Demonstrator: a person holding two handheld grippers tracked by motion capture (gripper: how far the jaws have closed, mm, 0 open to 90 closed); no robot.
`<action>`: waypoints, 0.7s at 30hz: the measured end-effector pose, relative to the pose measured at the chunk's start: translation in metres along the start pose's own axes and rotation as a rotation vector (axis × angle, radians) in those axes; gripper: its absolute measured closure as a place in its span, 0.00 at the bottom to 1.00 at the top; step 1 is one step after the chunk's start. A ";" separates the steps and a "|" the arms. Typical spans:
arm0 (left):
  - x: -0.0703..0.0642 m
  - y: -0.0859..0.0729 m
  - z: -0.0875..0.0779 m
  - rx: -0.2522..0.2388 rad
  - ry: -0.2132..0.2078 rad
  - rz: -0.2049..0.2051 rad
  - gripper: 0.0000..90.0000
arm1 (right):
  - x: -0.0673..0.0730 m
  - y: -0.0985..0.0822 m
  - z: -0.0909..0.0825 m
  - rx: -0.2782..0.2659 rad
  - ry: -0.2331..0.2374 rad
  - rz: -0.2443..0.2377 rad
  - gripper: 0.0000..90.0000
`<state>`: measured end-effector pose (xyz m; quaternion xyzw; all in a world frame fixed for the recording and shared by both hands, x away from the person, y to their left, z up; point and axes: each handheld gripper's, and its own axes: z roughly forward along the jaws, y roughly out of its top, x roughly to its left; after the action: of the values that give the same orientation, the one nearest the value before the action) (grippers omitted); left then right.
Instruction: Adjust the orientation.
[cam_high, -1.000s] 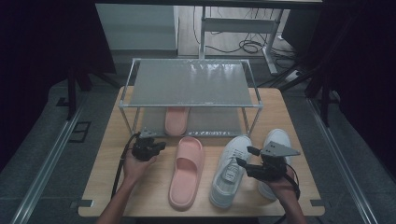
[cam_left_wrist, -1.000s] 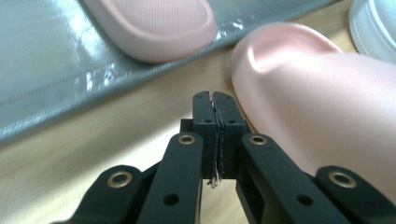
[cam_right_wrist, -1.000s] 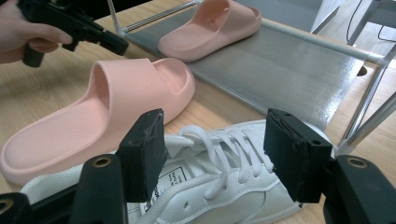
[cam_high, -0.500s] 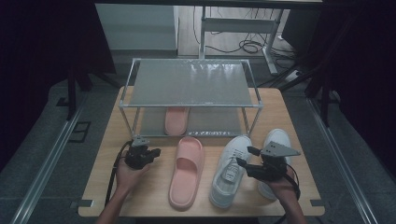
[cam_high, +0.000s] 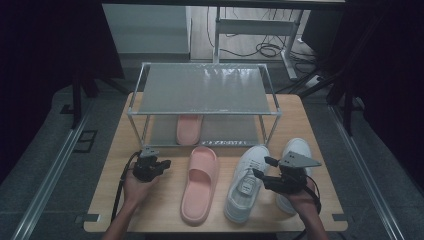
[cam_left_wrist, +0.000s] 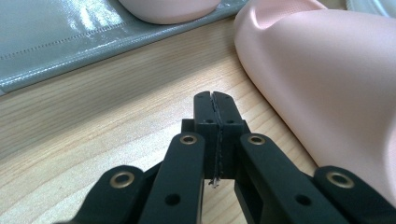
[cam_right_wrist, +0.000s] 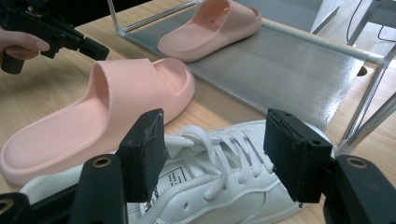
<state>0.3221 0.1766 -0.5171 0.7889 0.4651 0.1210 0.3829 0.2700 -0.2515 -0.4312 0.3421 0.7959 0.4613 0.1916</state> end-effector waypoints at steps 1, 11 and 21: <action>-0.002 0.001 0.001 0.003 0.001 0.001 1.00 | 0.000 0.000 0.000 0.000 0.000 0.000 0.43; -0.017 0.018 0.023 0.018 -0.023 0.045 1.00 | -0.001 0.000 -0.001 0.000 0.000 0.002 0.43; -0.027 0.030 0.038 0.030 -0.043 0.064 1.00 | -0.002 0.000 -0.001 -0.001 -0.003 0.002 0.43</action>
<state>0.3477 0.1272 -0.5169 0.8113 0.4331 0.1092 0.3772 0.2706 -0.2538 -0.4307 0.3435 0.7951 0.4614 0.1924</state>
